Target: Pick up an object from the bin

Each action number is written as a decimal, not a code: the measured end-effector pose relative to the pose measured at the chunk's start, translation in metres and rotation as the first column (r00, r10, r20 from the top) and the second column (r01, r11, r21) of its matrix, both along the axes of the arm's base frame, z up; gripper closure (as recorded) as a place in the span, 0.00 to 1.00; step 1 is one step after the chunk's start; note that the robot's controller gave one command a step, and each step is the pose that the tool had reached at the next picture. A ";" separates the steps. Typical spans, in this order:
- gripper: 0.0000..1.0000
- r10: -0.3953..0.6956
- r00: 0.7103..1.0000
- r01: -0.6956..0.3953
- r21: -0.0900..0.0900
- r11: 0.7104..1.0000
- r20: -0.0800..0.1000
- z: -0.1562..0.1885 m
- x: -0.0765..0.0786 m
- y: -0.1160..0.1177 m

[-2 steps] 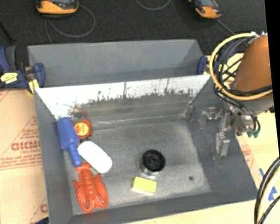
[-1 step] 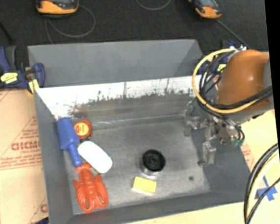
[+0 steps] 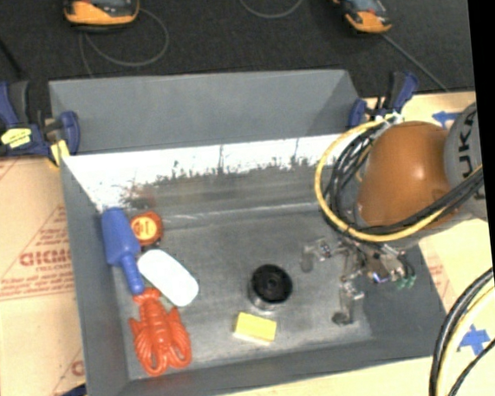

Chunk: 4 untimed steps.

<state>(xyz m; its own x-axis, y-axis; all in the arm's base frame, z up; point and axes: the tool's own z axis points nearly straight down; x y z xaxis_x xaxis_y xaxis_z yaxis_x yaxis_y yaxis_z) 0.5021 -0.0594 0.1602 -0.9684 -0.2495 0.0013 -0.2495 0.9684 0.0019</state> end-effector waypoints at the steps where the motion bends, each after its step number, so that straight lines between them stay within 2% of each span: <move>1: 0.00 0.072 0.997 -0.072 -0.002 0.997 0.011 -0.019 0.063 0.028; 2: 0.00 -0.018 1.000 0.018 0.000 1.000 0.013 -0.085 0.044 0.052; 3: 1.00 0.181 0.983 -0.181 -0.006 0.983 0.026 -0.081 0.065 0.057; 4: 1.00 0.182 0.983 -0.181 -0.006 0.983 0.026 -0.081 0.065 0.057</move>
Offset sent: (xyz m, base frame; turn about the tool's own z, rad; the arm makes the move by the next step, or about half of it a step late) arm 0.0387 0.0560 -0.0902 0.0189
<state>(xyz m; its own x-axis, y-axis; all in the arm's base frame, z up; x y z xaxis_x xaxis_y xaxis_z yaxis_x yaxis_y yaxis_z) 0.5669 -0.0023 0.0792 -0.9067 -0.4211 -0.0225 -0.4210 0.9070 -0.0106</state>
